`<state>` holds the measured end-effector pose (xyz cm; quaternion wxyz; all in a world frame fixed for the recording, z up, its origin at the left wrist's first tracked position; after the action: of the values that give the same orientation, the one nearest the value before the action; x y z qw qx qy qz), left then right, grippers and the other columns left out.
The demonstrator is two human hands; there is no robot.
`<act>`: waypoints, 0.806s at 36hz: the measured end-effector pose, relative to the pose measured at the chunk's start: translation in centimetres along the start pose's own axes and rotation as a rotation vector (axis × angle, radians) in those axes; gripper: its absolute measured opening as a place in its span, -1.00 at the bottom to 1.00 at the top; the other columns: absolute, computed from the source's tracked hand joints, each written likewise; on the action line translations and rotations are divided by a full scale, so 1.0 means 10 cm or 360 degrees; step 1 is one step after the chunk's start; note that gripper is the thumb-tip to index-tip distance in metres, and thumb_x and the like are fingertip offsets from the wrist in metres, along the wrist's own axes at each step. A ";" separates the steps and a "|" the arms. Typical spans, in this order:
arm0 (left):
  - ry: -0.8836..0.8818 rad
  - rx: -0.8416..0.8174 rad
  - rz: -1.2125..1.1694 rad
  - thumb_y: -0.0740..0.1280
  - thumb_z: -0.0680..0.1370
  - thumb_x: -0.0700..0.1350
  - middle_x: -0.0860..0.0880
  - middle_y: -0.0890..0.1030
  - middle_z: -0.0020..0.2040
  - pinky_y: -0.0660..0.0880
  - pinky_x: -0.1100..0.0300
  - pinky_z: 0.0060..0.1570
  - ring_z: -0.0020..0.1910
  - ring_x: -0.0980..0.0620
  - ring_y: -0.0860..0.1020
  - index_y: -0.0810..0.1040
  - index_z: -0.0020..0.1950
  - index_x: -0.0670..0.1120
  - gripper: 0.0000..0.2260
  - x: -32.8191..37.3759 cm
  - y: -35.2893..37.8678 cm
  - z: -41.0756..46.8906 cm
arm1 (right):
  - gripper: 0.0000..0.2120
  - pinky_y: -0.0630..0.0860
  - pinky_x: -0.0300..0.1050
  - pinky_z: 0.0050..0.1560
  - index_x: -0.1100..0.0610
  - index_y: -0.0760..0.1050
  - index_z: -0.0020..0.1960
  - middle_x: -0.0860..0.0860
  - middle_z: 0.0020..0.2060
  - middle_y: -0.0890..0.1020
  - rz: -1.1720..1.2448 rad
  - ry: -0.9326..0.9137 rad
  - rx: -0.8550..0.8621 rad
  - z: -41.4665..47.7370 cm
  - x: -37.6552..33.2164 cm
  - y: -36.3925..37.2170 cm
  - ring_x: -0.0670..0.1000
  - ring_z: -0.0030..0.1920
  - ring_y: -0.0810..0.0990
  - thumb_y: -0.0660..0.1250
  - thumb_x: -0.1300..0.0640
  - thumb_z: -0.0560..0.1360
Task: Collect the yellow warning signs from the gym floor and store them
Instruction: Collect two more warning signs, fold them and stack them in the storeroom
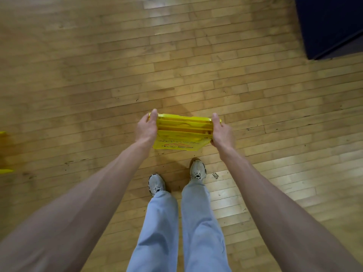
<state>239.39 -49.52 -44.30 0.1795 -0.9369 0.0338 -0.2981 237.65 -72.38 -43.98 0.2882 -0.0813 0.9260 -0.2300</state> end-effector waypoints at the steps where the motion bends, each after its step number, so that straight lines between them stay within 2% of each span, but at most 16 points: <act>1: -0.0007 -0.0008 0.0001 0.12 0.54 0.28 -0.08 0.46 0.39 0.32 -0.06 0.38 0.35 -0.10 0.41 0.40 0.43 -0.04 -0.43 -0.06 -0.02 -0.05 | -0.20 0.43 -0.01 0.06 0.02 0.38 -0.07 -0.04 -0.09 0.45 0.0012 -0.0006 0.0028 -0.05 0.10 0.02 0.03 -0.04 0.44 -0.10 -0.66 0.23; 3: -0.0025 -0.0031 -0.0009 0.13 0.54 0.28 -0.09 0.48 0.38 0.32 -0.08 0.38 0.35 -0.10 0.42 0.41 0.41 -0.05 -0.42 -0.19 -0.07 -0.16 | -0.10 0.31 -0.04 0.01 -0.04 0.33 0.00 -0.06 -0.03 0.39 0.0038 -0.0022 0.0076 -0.13 0.33 0.06 0.00 -0.01 0.36 -0.16 -0.73 0.07; 6: -0.0069 -0.0027 -0.0031 0.13 0.57 0.23 -0.08 0.53 0.31 0.34 -0.02 0.34 0.29 -0.09 0.46 0.47 0.36 -0.10 -0.47 -0.40 -0.11 -0.30 | -0.14 0.30 -0.09 -0.07 0.04 0.42 0.02 -0.07 -0.07 0.39 0.0109 -0.0019 0.0103 -0.33 0.51 0.11 0.01 -0.03 0.34 -0.09 -0.66 0.22; 9: -0.0106 -0.0006 -0.0061 0.11 0.61 0.14 -0.06 0.54 -0.02 0.32 0.09 0.09 0.04 -0.06 0.45 0.58 0.01 -0.08 -0.63 -0.56 -0.12 -0.43 | -0.44 0.34 -0.10 -0.08 0.04 0.49 0.03 -0.05 -0.13 0.47 0.0060 -0.0022 0.0097 -0.49 0.58 0.12 0.02 -0.05 0.41 0.01 -0.41 0.50; 10: -0.0116 0.0016 -0.0070 0.10 0.62 0.12 -0.04 0.51 -0.12 0.30 0.09 0.04 -0.02 -0.06 0.42 0.53 -0.14 -0.05 -0.66 -0.59 -0.13 -0.44 | -0.50 0.35 -0.11 -0.11 0.05 0.50 0.00 -0.05 -0.19 0.50 0.0034 -0.0034 0.0087 -0.49 0.60 0.11 0.02 -0.09 0.43 0.03 -0.34 0.55; 12: -0.0152 0.0060 -0.0111 0.13 0.61 0.11 0.01 0.44 -0.25 0.30 0.08 0.00 -0.09 -0.05 0.40 0.44 -0.28 -0.01 -0.67 -0.65 -0.18 -0.52 | -0.51 0.38 -0.11 -0.16 0.11 0.51 -0.08 -0.04 -0.30 0.50 -0.0028 -0.0054 0.0048 -0.53 0.64 0.09 0.03 -0.17 0.46 0.05 -0.27 0.58; 16: -0.0179 0.0125 -0.0218 0.20 0.58 0.13 0.04 0.45 -0.26 0.29 0.11 -0.02 -0.11 -0.03 0.40 0.44 -0.30 -0.01 -0.68 -0.67 -0.31 -0.70 | -0.46 0.42 -0.08 -0.02 0.10 0.52 0.00 0.00 -0.13 0.51 -0.0076 -0.0119 -0.0031 -0.69 0.57 0.03 0.00 -0.07 0.47 0.13 -0.37 0.49; 18: -0.0152 0.0156 -0.0264 0.19 0.58 0.14 0.02 0.47 -0.23 0.29 0.12 -0.03 -0.10 -0.03 0.41 0.47 -0.27 -0.03 -0.67 -0.62 -0.41 -0.82 | -0.40 0.43 -0.09 -0.10 0.22 0.57 -0.01 0.02 -0.22 0.54 -0.0122 -0.0185 -0.0099 -0.81 0.40 -0.01 -0.02 -0.18 0.48 0.17 -0.33 0.51; 20: -0.0123 0.0204 -0.0293 0.17 0.59 0.15 -0.03 0.51 -0.16 0.30 0.13 -0.02 -0.07 -0.04 0.43 0.51 -0.18 -0.05 -0.67 -0.56 -0.56 -0.96 | -0.48 0.38 -0.13 -0.22 0.19 0.58 -0.08 -0.01 -0.30 0.55 -0.0191 -0.0259 -0.0164 -0.97 0.20 -0.06 -0.05 -0.27 0.47 0.22 -0.28 0.51; 23: -0.0078 0.0270 -0.0334 0.16 0.58 0.19 -0.03 0.53 -0.13 0.32 0.12 0.00 -0.04 -0.05 0.46 0.54 -0.14 -0.05 -0.64 -0.44 -0.83 -1.25 | -0.55 0.43 -0.11 -0.18 0.13 0.62 -0.01 0.04 -0.18 0.64 -0.0268 -0.0388 -0.0281 -1.27 -0.11 -0.09 -0.01 -0.18 0.54 0.29 -0.25 0.49; 25: -0.0066 0.0335 -0.0369 0.18 0.56 0.22 -0.05 0.56 -0.05 0.33 0.12 0.01 -0.01 -0.05 0.47 0.60 -0.01 -0.10 -0.58 -0.36 -1.05 -1.50 | -0.59 0.47 -0.09 -0.13 0.11 0.62 0.00 0.05 -0.15 0.65 -0.0315 -0.0486 -0.0355 -1.49 -0.32 -0.09 0.00 -0.15 0.56 0.31 -0.23 0.48; 27: -0.0052 0.0410 -0.0389 0.23 0.52 0.24 -0.07 0.57 -0.01 0.34 0.13 -0.01 -0.01 -0.06 0.48 0.59 0.05 -0.13 -0.55 -0.29 -1.25 -1.79 | -0.63 0.46 -0.15 -0.21 0.08 0.60 -0.02 0.02 -0.19 0.63 -0.0381 -0.0593 -0.0429 -1.73 -0.55 -0.09 -0.03 -0.19 0.55 0.32 -0.23 0.48; 29: -0.0042 0.0485 -0.0393 0.28 0.49 0.24 -0.07 0.58 -0.04 0.34 0.14 -0.03 -0.03 -0.07 0.49 0.57 -0.01 -0.08 -0.61 -0.24 -1.43 -2.05 | -0.62 0.42 -0.21 -0.30 0.07 0.60 -0.01 -0.01 -0.20 0.62 -0.0444 -0.0673 -0.0472 -1.94 -0.74 -0.08 -0.05 -0.22 0.55 0.33 -0.24 0.47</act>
<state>225.14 -42.23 -24.99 0.2817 -0.8998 -0.1292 -0.3072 232.68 -63.63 -25.83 0.4254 -0.2952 0.8487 -0.1075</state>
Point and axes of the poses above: each hand's wrist, its own z-axis towards the middle knuckle, its own y-axis out of the palm, x = y × z, the point moved 5 cm from there along z, towards the middle knuckle
